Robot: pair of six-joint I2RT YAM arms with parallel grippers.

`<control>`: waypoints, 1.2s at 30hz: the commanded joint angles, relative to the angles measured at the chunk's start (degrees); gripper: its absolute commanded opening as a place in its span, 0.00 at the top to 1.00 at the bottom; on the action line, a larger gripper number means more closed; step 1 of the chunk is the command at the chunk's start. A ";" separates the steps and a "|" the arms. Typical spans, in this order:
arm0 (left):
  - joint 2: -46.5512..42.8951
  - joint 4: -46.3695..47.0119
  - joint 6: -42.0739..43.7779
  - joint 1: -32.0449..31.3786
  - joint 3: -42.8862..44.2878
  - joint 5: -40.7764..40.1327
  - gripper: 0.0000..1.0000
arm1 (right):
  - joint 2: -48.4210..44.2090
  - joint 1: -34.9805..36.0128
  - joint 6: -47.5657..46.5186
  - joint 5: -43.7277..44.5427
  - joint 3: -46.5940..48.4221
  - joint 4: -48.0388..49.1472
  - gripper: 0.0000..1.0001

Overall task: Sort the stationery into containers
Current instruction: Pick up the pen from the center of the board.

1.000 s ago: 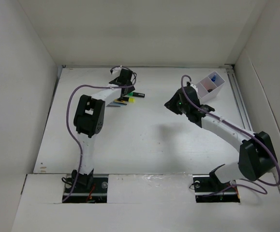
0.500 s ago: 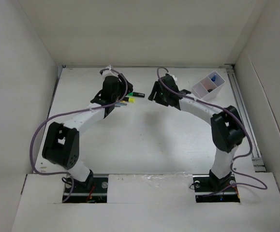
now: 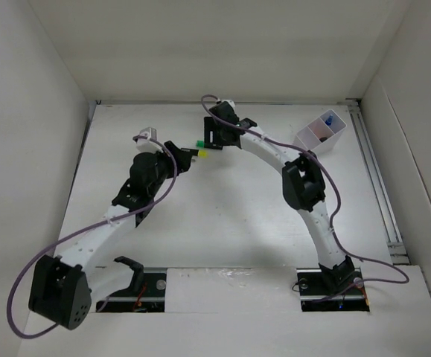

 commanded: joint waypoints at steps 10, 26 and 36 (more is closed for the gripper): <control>-5.46 3.99 2.36 0.61 -0.47 3.84 0.42 | 10.32 2.44 -12.34 0.96 19.43 -9.68 0.15; -4.93 3.99 1.83 1.67 0.05 4.37 0.42 | 17.36 2.44 -22.89 4.56 25.15 -8.10 0.07; -4.93 4.52 1.83 2.19 0.05 4.90 0.42 | 19.12 2.44 -24.48 0.79 26.29 -5.11 0.07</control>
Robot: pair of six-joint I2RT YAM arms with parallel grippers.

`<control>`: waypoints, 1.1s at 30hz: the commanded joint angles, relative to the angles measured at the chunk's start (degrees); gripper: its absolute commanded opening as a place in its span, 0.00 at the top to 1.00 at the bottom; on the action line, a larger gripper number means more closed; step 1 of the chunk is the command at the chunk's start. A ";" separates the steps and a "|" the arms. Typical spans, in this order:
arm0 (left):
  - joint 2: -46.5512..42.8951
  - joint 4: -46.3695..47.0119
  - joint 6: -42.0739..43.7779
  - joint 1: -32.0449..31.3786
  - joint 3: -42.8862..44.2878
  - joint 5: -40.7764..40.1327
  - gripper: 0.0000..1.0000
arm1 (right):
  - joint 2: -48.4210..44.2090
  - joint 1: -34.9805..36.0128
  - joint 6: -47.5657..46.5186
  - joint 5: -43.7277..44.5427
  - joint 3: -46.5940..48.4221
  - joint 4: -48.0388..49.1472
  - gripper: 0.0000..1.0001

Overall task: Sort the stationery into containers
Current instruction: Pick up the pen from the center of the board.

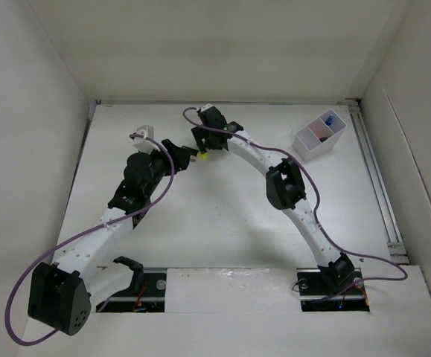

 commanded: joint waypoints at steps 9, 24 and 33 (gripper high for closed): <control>-0.08 2.38 0.30 0.71 0.25 0.88 0.42 | 0.03 0.43 -0.95 -5.77 -0.65 2.19 0.37; 2.90 2.91 -0.22 0.71 0.25 3.16 0.45 | -19.29 -6.77 9.96 -10.69 -29.20 15.54 0.86; 7.56 3.00 -4.08 0.71 1.39 5.90 0.61 | -35.19 -9.68 24.01 -20.53 -49.50 30.83 1.00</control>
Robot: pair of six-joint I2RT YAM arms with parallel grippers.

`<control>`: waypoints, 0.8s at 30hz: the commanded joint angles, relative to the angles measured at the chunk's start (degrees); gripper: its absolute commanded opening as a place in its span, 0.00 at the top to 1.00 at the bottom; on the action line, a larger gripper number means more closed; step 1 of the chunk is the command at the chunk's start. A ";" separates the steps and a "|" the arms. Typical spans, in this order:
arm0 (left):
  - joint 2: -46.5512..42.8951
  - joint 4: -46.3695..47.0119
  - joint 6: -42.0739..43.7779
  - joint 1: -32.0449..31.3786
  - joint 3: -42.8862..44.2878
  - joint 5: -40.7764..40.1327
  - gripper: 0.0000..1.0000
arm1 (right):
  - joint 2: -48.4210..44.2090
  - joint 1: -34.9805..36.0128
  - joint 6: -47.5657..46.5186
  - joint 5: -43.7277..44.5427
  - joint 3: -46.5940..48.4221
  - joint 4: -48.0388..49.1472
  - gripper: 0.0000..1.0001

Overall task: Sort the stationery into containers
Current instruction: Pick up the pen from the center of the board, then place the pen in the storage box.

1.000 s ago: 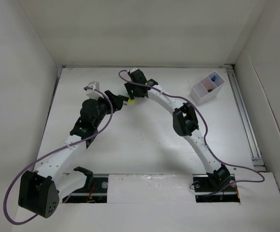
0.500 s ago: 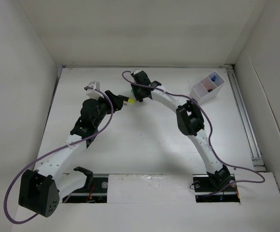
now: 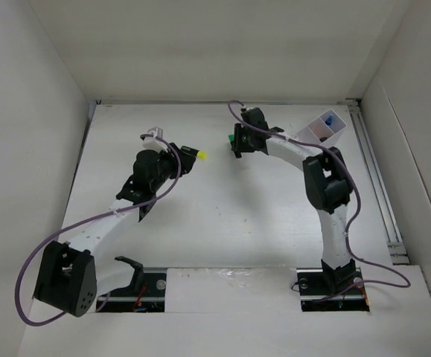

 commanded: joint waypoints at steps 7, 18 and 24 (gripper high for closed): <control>6.09 6.56 -3.33 0.34 1.65 9.67 0.54 | -21.11 2.37 13.94 -7.60 -21.69 21.96 0.99; 12.62 12.35 -5.00 -1.69 2.63 13.83 0.51 | -26.30 8.79 14.65 -8.29 -28.21 23.98 0.98; 12.62 14.29 -6.67 -1.69 1.39 12.42 0.59 | -26.30 13.44 14.65 -6.81 -28.74 23.98 0.98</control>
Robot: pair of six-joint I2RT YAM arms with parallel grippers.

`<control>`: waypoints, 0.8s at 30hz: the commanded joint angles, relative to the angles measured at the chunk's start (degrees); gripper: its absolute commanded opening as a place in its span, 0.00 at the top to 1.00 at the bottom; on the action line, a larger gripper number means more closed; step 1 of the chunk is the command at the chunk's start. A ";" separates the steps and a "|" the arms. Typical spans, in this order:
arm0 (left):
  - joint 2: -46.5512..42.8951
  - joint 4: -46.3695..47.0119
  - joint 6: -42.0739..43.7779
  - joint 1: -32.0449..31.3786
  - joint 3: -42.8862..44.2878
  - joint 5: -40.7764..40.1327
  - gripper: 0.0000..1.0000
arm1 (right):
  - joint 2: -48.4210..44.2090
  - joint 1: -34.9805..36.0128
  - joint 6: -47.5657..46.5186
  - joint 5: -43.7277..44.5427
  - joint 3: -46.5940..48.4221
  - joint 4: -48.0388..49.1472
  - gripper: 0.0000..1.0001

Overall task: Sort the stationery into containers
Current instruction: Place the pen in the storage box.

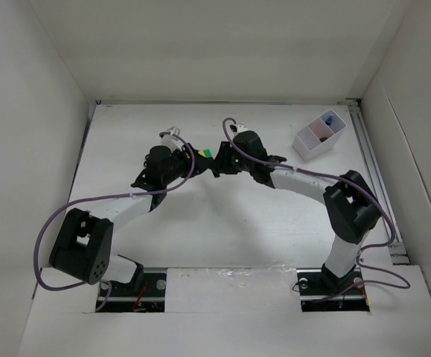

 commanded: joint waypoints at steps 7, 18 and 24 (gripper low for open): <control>-0.56 3.43 -2.52 -0.02 -1.21 -4.42 0.65 | -3.56 4.76 0.42 2.08 -1.49 4.32 0.98; -2.05 -0.80 -3.58 -0.02 -1.74 -9.80 0.61 | -6.28 5.82 0.94 5.68 -3.60 6.51 0.98; -0.12 2.44 -4.10 -0.02 -1.21 -6.38 0.67 | -6.81 6.87 1.47 3.14 -3.60 7.56 0.98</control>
